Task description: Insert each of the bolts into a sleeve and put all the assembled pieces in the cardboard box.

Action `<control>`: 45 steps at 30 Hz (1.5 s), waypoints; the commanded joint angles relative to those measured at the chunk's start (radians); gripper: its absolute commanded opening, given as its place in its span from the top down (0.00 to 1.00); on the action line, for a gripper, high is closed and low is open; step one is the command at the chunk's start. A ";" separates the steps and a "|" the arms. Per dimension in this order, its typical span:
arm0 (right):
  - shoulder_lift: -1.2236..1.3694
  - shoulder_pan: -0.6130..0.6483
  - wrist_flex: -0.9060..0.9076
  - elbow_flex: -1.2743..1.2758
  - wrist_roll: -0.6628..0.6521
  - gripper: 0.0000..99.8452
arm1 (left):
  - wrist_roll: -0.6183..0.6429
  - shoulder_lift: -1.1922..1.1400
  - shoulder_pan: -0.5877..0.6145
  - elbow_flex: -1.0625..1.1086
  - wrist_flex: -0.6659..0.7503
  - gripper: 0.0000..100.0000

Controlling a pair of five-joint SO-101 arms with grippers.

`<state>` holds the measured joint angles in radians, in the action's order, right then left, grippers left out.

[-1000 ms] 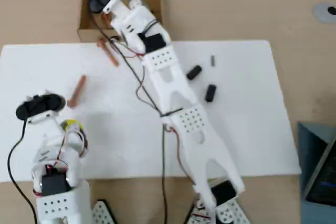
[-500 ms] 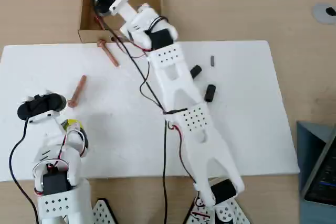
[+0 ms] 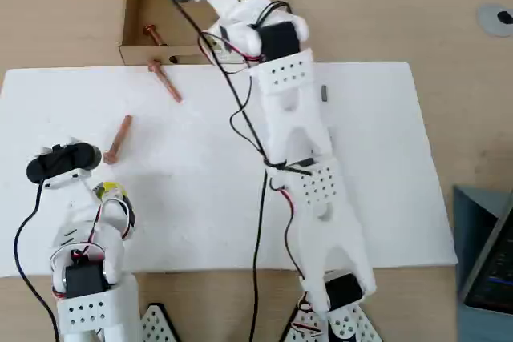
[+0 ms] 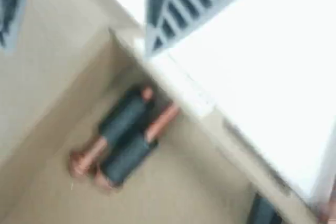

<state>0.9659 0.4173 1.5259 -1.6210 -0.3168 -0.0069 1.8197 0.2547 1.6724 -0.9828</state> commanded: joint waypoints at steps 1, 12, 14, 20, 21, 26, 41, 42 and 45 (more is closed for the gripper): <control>-0.145 -0.018 0.127 -0.047 -0.006 0.82 | 0.002 0.004 0.012 0.002 0.014 1.00; -0.271 -0.097 0.264 -0.008 -0.003 0.82 | 0.002 0.004 0.012 0.002 0.014 1.00; -0.311 -0.122 0.264 0.061 -0.003 0.82 | 0.002 0.004 0.012 0.002 0.014 1.00; -0.581 -0.191 0.264 0.493 -0.003 0.82 | 0.002 0.004 0.012 0.002 0.014 1.00; -0.630 -0.200 0.262 0.581 -0.003 0.82 | 0.002 0.004 0.012 0.002 0.014 1.00; -0.839 -0.246 0.256 0.958 0.040 0.82 | 0.002 0.004 0.012 0.002 0.014 1.00; -0.944 -0.329 0.101 1.492 0.207 0.82 | 0.002 0.004 0.014 0.002 0.012 1.00; -0.944 -0.329 0.072 1.526 0.215 0.82 | 0.002 0.004 0.014 0.002 0.012 1.00; -0.943 -0.329 -0.006 1.621 0.226 0.82 | 0.002 0.004 0.014 0.002 0.012 1.00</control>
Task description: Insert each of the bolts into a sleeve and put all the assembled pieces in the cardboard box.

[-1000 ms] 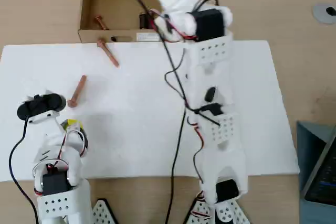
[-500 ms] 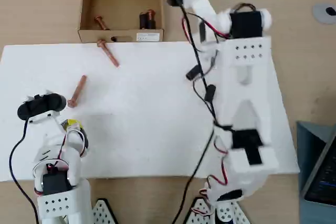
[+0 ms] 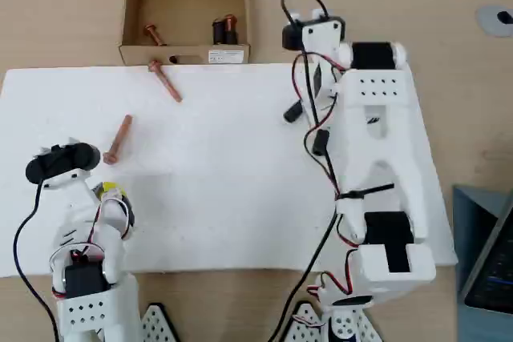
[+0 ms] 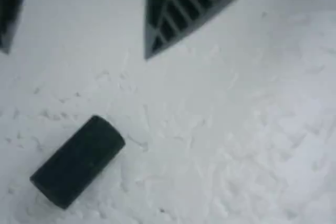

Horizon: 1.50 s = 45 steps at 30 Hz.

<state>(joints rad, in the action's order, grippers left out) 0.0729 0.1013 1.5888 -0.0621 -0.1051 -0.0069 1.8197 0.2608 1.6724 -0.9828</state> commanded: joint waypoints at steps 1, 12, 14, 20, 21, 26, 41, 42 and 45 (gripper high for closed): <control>-0.042 -0.013 -0.092 0.088 0.014 0.82 | 0.002 0.004 0.008 0.002 0.012 1.00; 0.182 -0.012 -0.180 0.033 0.037 0.82 | 0.002 0.004 0.008 0.002 0.012 1.00; 0.219 -0.012 -0.176 0.008 0.041 0.82 | 0.002 0.004 0.008 0.002 0.012 1.00; 0.288 -0.012 -0.178 -0.022 0.041 0.82 | 0.002 0.004 0.008 0.002 0.012 1.00; 0.295 -0.012 -0.180 -0.022 0.041 0.82 | 0.002 0.004 0.008 0.002 0.012 1.00; 0.344 -0.012 -0.183 -0.022 0.041 0.82 | 0.002 0.004 0.008 0.002 0.012 1.00; 0.398 -0.012 -0.235 -0.028 0.031 0.99 | 0.002 0.004 0.008 0.002 0.012 1.00; 0.398 -0.012 -0.233 -0.028 0.031 0.99 | 0.002 0.004 0.008 0.002 0.012 1.00; 0.390 -0.012 -0.224 -0.039 0.031 0.99 | 0.002 0.004 0.008 0.002 0.012 1.00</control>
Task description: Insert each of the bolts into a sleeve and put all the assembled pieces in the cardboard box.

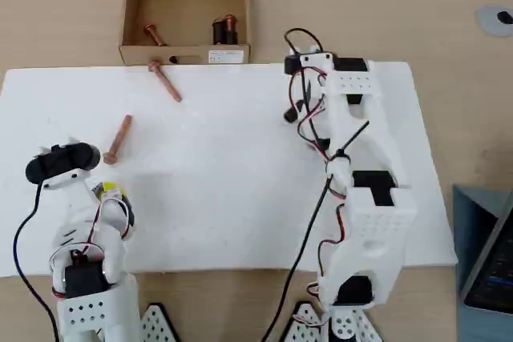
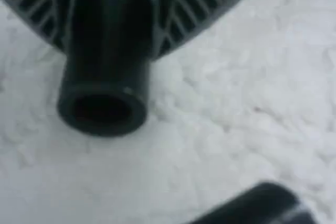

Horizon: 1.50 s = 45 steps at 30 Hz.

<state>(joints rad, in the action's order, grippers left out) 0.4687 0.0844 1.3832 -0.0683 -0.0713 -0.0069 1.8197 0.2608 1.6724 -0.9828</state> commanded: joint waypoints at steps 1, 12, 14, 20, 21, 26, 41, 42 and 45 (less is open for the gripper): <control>-0.012 0.005 -0.003 -0.048 -0.003 0.99 | 0.002 0.004 0.008 0.002 0.012 1.00; -0.208 0.045 0.285 -0.366 -0.003 0.99 | -0.006 0.004 0.000 0.002 0.012 1.00; -0.246 0.045 0.338 -0.407 -0.003 0.99 | -0.006 0.004 0.000 0.002 0.012 1.00; -0.374 0.044 0.404 -0.403 0.008 0.99 | -0.006 0.004 -0.002 0.002 0.014 1.00; -0.407 0.041 0.404 -0.383 0.008 0.99 | -0.006 0.004 -0.002 0.002 0.017 1.00; -0.654 0.036 0.402 -0.246 0.006 0.99 | -0.006 0.004 0.002 -0.026 0.015 1.00; -1.156 -0.128 0.324 0.246 0.006 0.99 | 0.000 -0.343 -0.074 -0.526 -0.100 1.00; -1.170 -0.139 0.316 0.257 0.006 0.99 | 0.002 -0.403 -0.074 -0.574 -0.097 1.00; -1.199 -0.162 0.288 0.295 0.006 0.99 | 0.011 -0.587 -0.074 -0.715 -0.097 1.00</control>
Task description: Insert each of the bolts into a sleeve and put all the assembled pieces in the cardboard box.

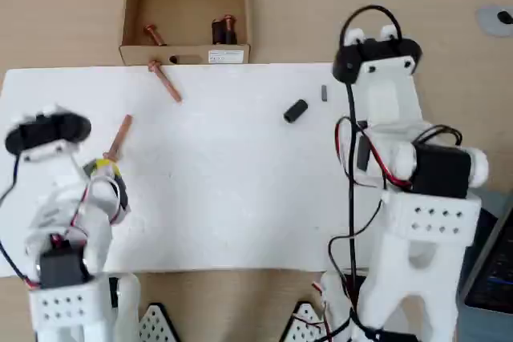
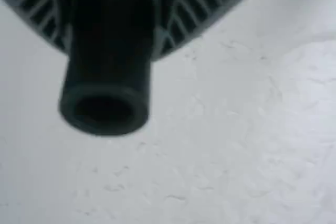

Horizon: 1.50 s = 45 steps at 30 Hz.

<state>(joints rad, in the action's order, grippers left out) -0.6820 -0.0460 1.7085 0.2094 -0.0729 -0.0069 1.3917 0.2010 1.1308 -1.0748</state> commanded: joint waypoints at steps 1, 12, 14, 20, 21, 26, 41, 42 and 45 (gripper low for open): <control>-0.056 -0.038 -0.044 0.031 0.008 0.99 | 0.031 -0.222 -0.014 -0.215 -0.003 1.00; -0.105 -0.104 -0.055 0.119 0.100 0.99 | 0.215 -0.872 -0.014 -0.674 -0.008 1.00; -0.117 -0.111 -0.055 0.128 0.100 0.99 | 0.244 -0.975 -0.014 -0.752 -0.008 1.00; -0.165 -0.143 -0.055 0.162 0.100 0.99 | 0.298 -1.237 -0.015 -0.964 -0.009 1.00; -0.174 -0.148 -0.055 0.171 0.100 0.99 | 0.299 -1.276 -0.015 -1.000 -0.009 1.00; -0.237 -0.174 -0.055 0.237 0.100 0.99 | 0.301 -1.455 -0.040 -1.166 -0.031 1.00; -0.438 -0.183 -0.087 0.404 0.098 0.99 | 0.354 -1.860 -0.143 -1.685 -0.143 0.89; -0.446 -0.183 -0.092 0.410 0.098 0.99 | 0.354 -1.880 -0.141 -1.708 -0.143 0.88; -0.452 -0.183 -0.092 0.418 0.098 0.99 | 0.354 -1.940 -0.141 -1.765 -0.143 0.88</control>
<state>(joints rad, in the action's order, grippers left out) -1.1178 -0.2179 1.6379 0.6268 0.0176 0.3460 -0.5340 0.0675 -0.5324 -1.2129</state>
